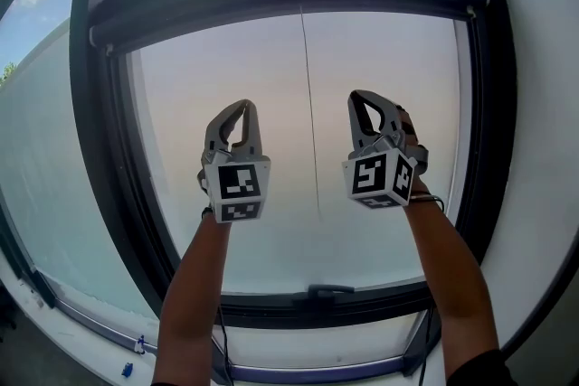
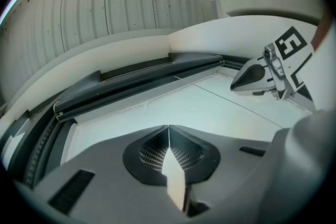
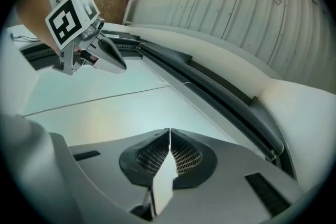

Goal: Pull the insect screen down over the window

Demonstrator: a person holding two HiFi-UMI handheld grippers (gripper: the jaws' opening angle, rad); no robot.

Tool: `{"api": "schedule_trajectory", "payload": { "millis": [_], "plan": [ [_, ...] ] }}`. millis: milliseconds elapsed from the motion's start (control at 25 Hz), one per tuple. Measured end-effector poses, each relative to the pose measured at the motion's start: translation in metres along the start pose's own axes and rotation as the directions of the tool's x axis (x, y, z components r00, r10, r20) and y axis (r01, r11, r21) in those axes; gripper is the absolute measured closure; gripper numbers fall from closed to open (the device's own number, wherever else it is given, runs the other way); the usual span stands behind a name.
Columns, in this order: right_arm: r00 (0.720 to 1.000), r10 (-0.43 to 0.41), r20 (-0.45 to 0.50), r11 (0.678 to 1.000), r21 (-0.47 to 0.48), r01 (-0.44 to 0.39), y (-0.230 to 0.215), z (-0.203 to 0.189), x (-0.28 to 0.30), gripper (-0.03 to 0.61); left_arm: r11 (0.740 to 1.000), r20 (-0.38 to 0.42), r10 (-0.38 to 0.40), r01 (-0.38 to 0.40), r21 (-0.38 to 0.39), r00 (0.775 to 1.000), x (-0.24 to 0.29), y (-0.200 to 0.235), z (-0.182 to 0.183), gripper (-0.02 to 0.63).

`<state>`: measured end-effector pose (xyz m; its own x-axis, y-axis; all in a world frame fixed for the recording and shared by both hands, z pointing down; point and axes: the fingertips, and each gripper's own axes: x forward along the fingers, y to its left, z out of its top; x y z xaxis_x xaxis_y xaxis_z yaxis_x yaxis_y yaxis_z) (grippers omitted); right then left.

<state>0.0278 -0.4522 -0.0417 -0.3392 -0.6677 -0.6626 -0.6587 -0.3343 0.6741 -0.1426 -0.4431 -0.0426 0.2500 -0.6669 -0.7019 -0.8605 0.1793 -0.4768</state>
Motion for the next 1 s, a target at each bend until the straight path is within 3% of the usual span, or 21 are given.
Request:
{"api": "schedule_trajectory", "payload": {
  "millis": [120,200,360,480,640,800,880,1000],
  "plan": [
    [1.0,-0.004,-0.003,0.996,-0.09,0.004,-0.018,0.014,0.016,0.574,0.993,-0.01,0.0,0.001,0.117,1.0,0.015,0.008,0.009,0.611],
    [1.0,0.0,-0.006,0.991,-0.137,0.0,-0.028,0.024,0.026,0.574,0.968,-0.022,0.042,-0.035,0.249,0.999,0.021,0.016,0.02,0.612],
    [1.0,0.005,-0.005,0.97,-0.244,-0.006,-0.041,0.041,0.041,0.574,0.878,-0.004,0.166,-0.146,0.455,0.986,0.033,0.035,0.046,0.612],
    [1.0,-0.002,0.008,0.946,-0.323,0.005,-0.048,0.052,0.047,0.574,0.807,-0.008,0.199,-0.159,0.569,0.98,0.043,0.043,0.058,0.611],
    [1.0,-0.004,-0.011,0.919,-0.395,-0.001,-0.056,0.058,0.059,0.574,0.732,-0.016,0.212,-0.148,0.665,0.977,0.06,0.052,0.07,0.611],
    [0.999,-0.019,-0.027,0.89,-0.456,0.005,-0.067,0.062,0.07,0.572,0.611,0.0,0.253,-0.159,0.776,0.967,0.073,0.059,0.08,0.611],
    [0.999,-0.025,-0.033,0.877,-0.481,0.006,-0.072,0.065,0.075,0.572,0.586,-0.023,0.256,-0.136,0.799,0.966,0.08,0.059,0.081,0.611],
    [0.998,-0.027,-0.054,0.864,-0.503,-0.004,-0.078,0.065,0.085,0.555,0.576,-0.061,0.253,-0.1,0.811,0.966,0.089,0.059,0.081,0.611]
  ]
}}
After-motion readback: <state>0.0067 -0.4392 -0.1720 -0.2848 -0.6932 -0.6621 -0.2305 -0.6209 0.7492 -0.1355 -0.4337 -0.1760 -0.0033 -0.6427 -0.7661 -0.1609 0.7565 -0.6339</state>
